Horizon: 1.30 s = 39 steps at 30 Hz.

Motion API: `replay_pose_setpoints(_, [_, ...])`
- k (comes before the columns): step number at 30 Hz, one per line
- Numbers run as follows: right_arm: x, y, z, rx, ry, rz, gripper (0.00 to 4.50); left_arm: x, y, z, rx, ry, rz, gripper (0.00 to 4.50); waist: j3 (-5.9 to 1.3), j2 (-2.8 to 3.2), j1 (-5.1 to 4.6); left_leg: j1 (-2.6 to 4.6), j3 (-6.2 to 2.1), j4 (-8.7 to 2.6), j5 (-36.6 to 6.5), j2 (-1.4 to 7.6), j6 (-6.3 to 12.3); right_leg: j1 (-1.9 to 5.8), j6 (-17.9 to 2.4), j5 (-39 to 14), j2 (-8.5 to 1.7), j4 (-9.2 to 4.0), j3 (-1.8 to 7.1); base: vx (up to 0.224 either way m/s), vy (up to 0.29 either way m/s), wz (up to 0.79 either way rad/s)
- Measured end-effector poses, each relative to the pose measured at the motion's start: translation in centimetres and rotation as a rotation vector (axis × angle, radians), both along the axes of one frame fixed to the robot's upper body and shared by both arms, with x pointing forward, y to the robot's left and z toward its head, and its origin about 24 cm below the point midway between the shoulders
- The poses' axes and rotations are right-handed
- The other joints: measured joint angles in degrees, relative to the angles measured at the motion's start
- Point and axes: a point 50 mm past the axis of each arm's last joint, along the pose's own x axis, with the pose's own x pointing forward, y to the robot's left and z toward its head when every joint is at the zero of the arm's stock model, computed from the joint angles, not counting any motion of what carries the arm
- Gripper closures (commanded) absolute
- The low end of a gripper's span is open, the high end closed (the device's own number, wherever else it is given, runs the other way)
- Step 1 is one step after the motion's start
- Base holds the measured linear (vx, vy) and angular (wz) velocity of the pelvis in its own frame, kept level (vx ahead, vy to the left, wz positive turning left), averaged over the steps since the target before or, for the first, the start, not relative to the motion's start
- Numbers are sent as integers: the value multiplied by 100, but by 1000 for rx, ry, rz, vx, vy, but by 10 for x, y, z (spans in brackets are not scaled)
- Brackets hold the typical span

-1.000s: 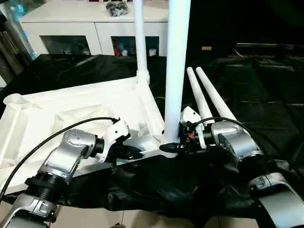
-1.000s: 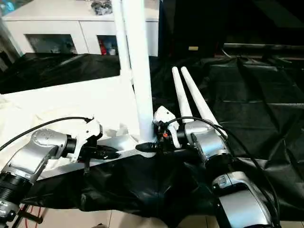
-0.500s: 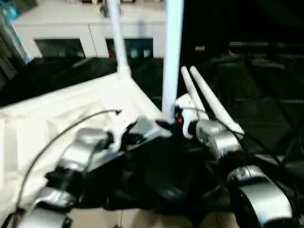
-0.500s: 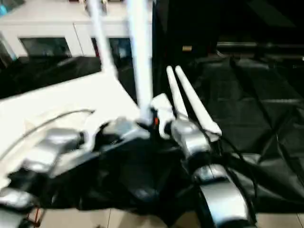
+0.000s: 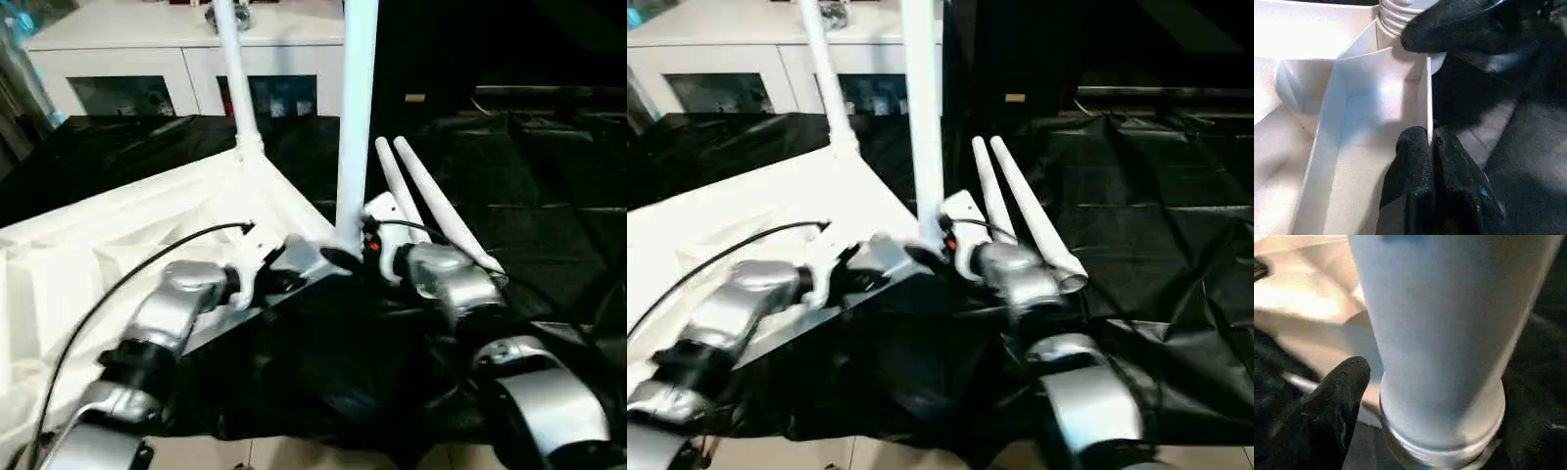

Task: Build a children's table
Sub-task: Rotate leg to tighten

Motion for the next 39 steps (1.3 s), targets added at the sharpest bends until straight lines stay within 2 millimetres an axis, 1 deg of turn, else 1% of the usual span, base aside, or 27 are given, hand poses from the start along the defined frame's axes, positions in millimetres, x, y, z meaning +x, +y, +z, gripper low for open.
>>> replay_pose_setpoints(4, [-10,-11,6,-20,25,230,58,-12,8,2,-15,31,-106,450,2,-4,31,-17,5,2,1,0,21,-8,-5,-13,-1,0,-1,0,0,0])
replay_pose_setpoints(6, [-15,-13,8,-31,38,327,83,-15,14,3,-9,53,-153,450,3,-5,41,-19,4,4,2,1,22,-9,-5,-13,-1,3,-1,0,0,0])
replay_pose_setpoints(7, [-16,-13,8,-37,44,356,83,-17,16,3,-4,58,-168,450,3,-5,46,-18,4,4,4,1,25,-9,-5,-12,-1,4,-1,0,0,0])
replay_pose_setpoints(11, [-22,-19,10,-58,71,451,123,-22,19,4,3,63,-228,450,3,-6,95,1,7,6,10,1,31,-6,-5,-12,-3,9,7,0,0,0])
replay_pose_setpoints(13, [-25,-20,9,-56,89,467,129,-25,19,3,2,69,-238,450,4,-8,123,-2,7,6,10,1,31,-6,-5,-12,-3,10,10,0,0,0])
replay_pose_setpoints(14, [-25,-19,9,-51,95,469,142,-25,20,3,3,72,-241,450,4,-8,134,0,7,6,10,1,30,-6,-5,-12,-3,12,12,0,0,0])
replay_pose_setpoints(15, [-25,-19,9,-50,96,470,142,-25,20,3,4,72,-242,450,4,-8,137,-2,7,6,10,1,29,-5,-5,-12,-3,14,14,0,0,0])
replay_pose_setpoints(17, [-26,-18,9,-49,97,472,164,-25,21,3,5,73,-243,450,4,-8,137,-4,6,6,10,1,28,-4,-4,-12,-2,16,16,0,0,0])
replay_pose_setpoints(22, [-26,-17,8,-44,95,462,173,-25,21,2,6,74,-234,450,4,-8,140,-4,6,5,10,1,27,-4,-3,-13,-2,17,21,0,0,0])
replay_pose_setpoints(25, [-20,-12,2,-15,66,310,174,-19,21,-1,-8,55,-127,450,4,-8,125,4,8,6,1,-1,10,0,-3,-11,-2,22,30,0,0,0])
replay_pose_setpoints(26, [-16,-10,0,-5,56,232,174,-15,19,-2,-8,46,-86,450,3,-10,108,10,9,4,-3,-3,3,6,-3,-10,-2,20,34,0,0,0])
replay_pose_setpoints(28, [-4,-2,-4,18,33,-4,174,-3,8,-3,-15,25,36,450,4,-10,39,19,10,9,0,-5,-3,10,1,-4,-1,22,42,0,0,0])
replay_pose_setpoints(29, [3,2,-3,11,12,-121,175,4,-1,-2,-20,15,87,450,4,-8,6,17,9,4,1,-10,-6,5,12,-1,-2,10,46,0,0,0])
replay_pose_setpoints(31, [8,3,-4,7,11,-244,175,8,-15,-3,-29,14,142,450,3,-7,-6,17,10,3,1,-11,-6,10,13,0,-2,7,50,0,0,0])
replay_pose_setpoints(34, [13,8,-5,16,3,-383,175,15,-25,-2,-24,3,194,450,1,-3,7,15,10,-12,1,-10,-6,9,12,1,-1,8,49,0,0,0])
replay_pose_setpoints(35, [14,10,-5,17,0,-427,119,16,-28,-2,-23,-1,205,450,-2,2,14,12,10,-12,1,-10,-6,9,12,1,-2,8,49,0,0,0])
replay_pose_setpoints(36, [15,10,-5,25,3,-454,119,17,-30,-2,-22,-4,208,450,-2,3,17,9,10,-11,1,-10,-5,9,13,1,-2,7,49,0,0,0])
replay_pose_setpoints(37, [16,11,-5,32,7,-476,105,19,-32,-1,-20,-7,212,450,-2,3,17,7,10,-11,2,-10,-5,9,14,0,-2,6,49,0,0,0])
replay_pose_setpoints(39, [16,14,-5,50,11,-492,92,20,-33,-1,-7,-31,211,450,-7,10,7,5,10,-10,6,-10,2,9,15,-1,-2,0,50,0,0,0])
